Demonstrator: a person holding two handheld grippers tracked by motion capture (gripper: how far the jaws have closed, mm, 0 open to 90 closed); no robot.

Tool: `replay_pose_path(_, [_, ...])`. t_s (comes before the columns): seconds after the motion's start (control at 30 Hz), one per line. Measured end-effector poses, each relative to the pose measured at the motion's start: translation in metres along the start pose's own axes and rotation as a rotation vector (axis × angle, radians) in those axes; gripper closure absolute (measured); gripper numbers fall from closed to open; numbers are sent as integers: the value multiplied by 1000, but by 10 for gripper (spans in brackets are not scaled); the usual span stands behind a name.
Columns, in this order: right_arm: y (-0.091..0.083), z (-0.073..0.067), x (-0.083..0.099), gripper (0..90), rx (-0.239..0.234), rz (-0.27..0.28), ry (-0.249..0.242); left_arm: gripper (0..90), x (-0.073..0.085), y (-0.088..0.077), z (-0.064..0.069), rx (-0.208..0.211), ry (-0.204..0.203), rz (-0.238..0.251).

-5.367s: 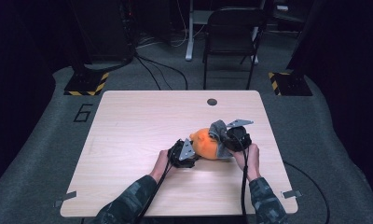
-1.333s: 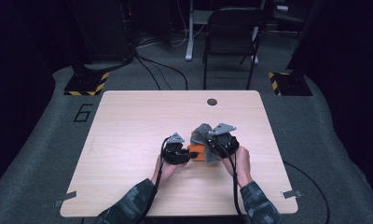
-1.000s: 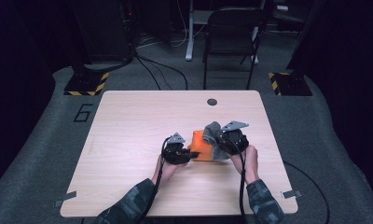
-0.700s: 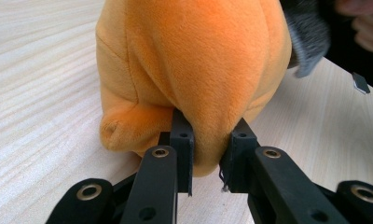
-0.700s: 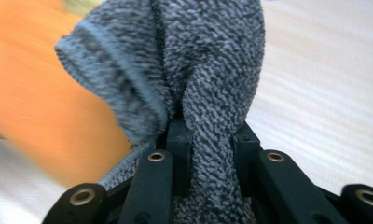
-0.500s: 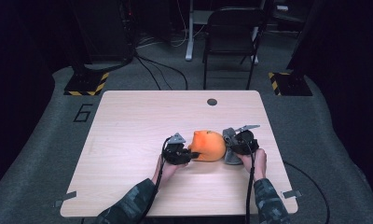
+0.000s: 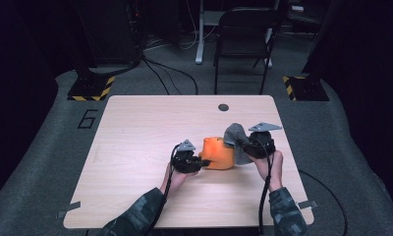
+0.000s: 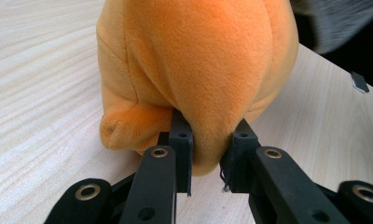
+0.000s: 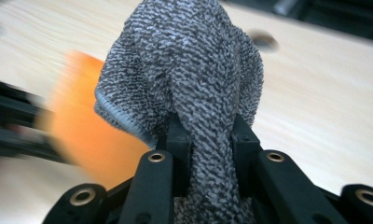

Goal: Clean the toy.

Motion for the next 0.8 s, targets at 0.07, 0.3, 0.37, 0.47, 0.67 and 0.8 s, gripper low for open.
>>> replay_pose_path(0.07, [-4, -21, -8, 747, -37, 28, -37, 766, 0, 0, 0, -3, 12, -3])
replay_pose_path(0.3, [24, -62, 0, 747, -34, -17, -169, 765, 1, 0, -2, -1, 1, -5])
replay_pose_path(0.37, [27, -57, 2, 748, -11, -18, -186, 765, 1, 1, 0, 1, 1, -6])
replay_pose_path(0.47, [25, -49, 4, 748, 14, -26, -166, 764, 0, 1, -1, -1, 14, -11])
replay_pose_path(0.67, [27, -26, 11, 748, 37, -52, -113, 763, 1, 1, 0, 5, 5, -11])
replay_pose_path(0.8, [31, -12, 18, 749, 56, -77, -67, 763, 1, 1, 0, 2, 4, -8])
Point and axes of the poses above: each handheld gripper's, and its own axes: y roughly forward along the jaws, x roughly out of its underside, z roughly to its right, the point moved 3 cm from there along y, roughly forward along the jaws, and after that the axes turned 2 degrees about x, right-handed, at the moved point
